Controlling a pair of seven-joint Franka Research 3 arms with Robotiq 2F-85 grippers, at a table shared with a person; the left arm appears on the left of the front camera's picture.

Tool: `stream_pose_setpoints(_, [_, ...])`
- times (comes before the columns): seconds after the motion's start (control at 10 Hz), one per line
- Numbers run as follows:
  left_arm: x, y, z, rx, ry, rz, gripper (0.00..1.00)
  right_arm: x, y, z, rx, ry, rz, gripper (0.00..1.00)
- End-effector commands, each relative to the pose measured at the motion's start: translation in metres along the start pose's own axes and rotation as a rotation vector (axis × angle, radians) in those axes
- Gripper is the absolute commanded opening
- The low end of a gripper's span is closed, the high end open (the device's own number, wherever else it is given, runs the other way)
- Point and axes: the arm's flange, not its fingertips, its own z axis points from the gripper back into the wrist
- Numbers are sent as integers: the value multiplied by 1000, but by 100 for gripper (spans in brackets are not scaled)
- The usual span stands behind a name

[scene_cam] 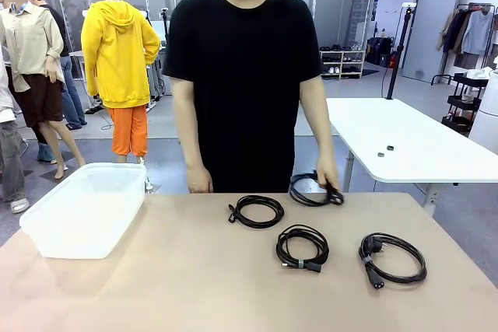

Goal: Organize and store the cables.
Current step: Place the Power Cable into the Organizing box.

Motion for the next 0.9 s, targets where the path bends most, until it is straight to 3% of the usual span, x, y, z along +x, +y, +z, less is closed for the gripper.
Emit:
stream_pose_setpoints(0.0, [1,2,2,-16,-14,-17,100,1,-1,2,8,-6,19,100])
stream_pose_setpoints(0.8, [1,2,2,-16,-14,-17,100,1,-1,2,8,-6,19,100])
